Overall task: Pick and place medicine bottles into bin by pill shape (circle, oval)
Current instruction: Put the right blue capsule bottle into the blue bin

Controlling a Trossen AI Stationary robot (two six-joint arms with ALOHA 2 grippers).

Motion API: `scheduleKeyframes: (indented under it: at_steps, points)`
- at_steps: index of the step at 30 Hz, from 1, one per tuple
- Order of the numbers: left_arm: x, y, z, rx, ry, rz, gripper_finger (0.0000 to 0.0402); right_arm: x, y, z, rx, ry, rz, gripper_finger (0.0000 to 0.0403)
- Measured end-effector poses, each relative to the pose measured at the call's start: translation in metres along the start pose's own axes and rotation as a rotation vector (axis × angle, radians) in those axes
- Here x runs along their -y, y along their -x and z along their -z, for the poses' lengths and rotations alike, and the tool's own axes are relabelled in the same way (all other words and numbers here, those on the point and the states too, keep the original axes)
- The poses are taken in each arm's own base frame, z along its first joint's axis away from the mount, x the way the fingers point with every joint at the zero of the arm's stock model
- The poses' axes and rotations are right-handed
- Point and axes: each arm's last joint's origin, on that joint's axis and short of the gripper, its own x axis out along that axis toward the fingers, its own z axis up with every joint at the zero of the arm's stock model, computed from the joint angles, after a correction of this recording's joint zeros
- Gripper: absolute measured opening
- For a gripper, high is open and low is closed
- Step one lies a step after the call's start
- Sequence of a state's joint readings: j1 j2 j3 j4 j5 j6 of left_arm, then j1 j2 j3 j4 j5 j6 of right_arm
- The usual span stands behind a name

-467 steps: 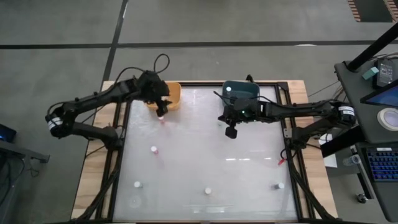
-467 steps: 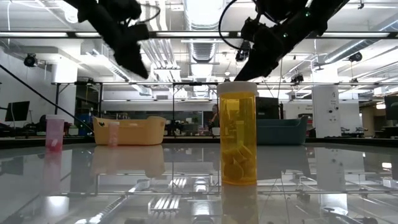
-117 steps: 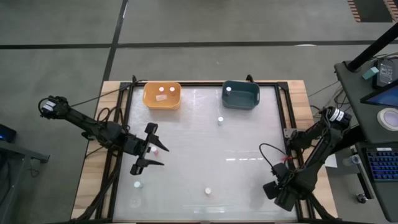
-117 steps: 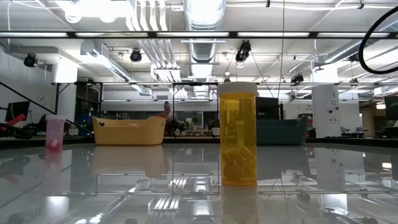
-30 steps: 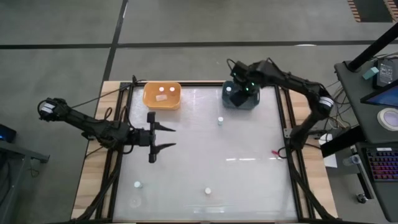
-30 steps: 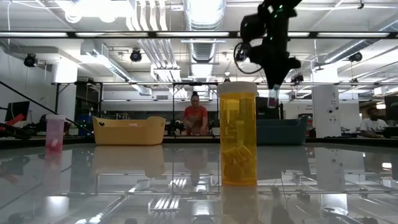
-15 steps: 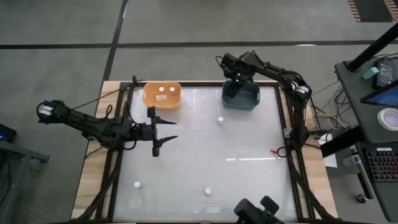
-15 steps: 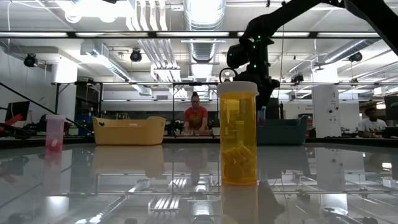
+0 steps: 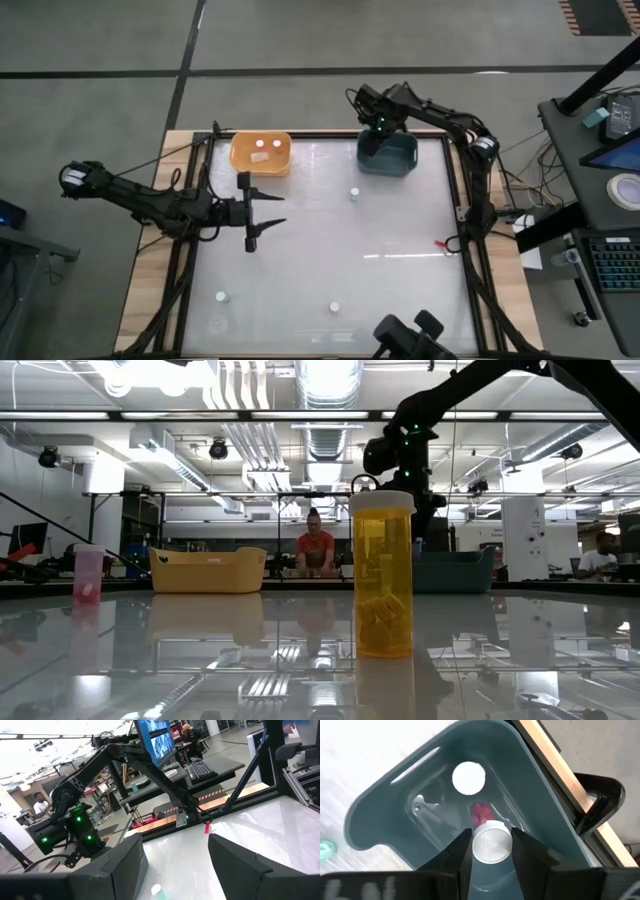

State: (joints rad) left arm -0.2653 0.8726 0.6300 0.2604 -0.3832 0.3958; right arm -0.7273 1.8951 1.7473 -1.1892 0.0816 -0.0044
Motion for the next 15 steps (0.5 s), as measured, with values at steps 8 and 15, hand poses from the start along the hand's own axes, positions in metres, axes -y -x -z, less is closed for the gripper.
scheduleKeyframes:
  at_steps: [8, 15]
  points:
    - [0.0, 0.0, 0.0, 0.0, 0.0, 0.0, 0.0212, 0.0, -0.014, -0.003, -0.034, 0.014, 0.025, 0.0111]
    - [0.0, 0.0, 0.0, 0.001, 0.0, 0.0, 0.0212, -0.001, -0.026, -0.007, -0.047, 0.019, 0.035, 0.0111]
